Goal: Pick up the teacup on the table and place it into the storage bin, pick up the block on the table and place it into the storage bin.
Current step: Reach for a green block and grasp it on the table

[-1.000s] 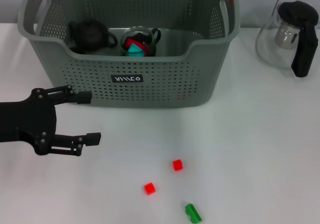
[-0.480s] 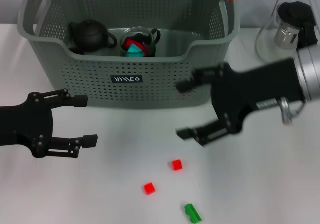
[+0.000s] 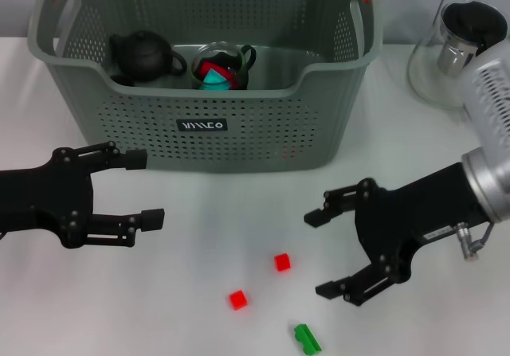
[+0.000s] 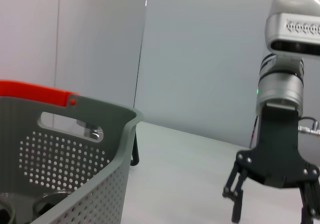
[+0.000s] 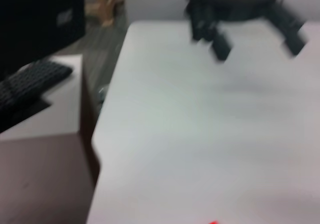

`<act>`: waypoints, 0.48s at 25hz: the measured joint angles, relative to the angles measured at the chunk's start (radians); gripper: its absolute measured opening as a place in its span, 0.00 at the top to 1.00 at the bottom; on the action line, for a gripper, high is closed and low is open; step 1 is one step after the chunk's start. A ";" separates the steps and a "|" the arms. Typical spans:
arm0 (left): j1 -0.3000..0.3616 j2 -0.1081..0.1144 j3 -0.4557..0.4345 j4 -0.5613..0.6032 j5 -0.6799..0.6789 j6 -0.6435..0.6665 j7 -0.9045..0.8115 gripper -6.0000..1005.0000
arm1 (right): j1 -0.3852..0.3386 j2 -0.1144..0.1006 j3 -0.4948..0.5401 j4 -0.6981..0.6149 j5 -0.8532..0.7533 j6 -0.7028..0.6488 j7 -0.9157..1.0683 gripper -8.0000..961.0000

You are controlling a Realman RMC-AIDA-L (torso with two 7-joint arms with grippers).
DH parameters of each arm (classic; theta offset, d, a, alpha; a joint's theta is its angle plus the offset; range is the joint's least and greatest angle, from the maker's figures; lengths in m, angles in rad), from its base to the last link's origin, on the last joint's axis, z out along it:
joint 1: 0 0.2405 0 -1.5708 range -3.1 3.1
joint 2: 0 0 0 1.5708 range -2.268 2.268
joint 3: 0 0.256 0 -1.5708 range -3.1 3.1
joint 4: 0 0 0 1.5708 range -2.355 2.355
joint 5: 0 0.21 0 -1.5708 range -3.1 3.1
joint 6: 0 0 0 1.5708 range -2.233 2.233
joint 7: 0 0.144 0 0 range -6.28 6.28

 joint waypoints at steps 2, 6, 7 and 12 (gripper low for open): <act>-0.001 0.000 -0.001 -0.005 -0.001 -0.002 -0.004 0.09 | 0.028 0.000 -0.019 0.023 -0.036 -0.004 0.017 0.03; -0.001 -0.001 -0.001 -0.005 -0.002 -0.002 -0.011 0.09 | 0.093 0.002 -0.071 0.068 -0.105 -0.010 0.070 0.04; -0.001 -0.001 -0.001 -0.005 -0.002 -0.002 -0.013 0.09 | 0.112 0.002 -0.089 0.082 -0.118 -0.011 0.083 0.04; -0.001 -0.001 -0.001 -0.006 -0.003 -0.002 -0.016 0.09 | 0.189 0.007 -0.185 0.154 -0.156 0.013 0.125 0.04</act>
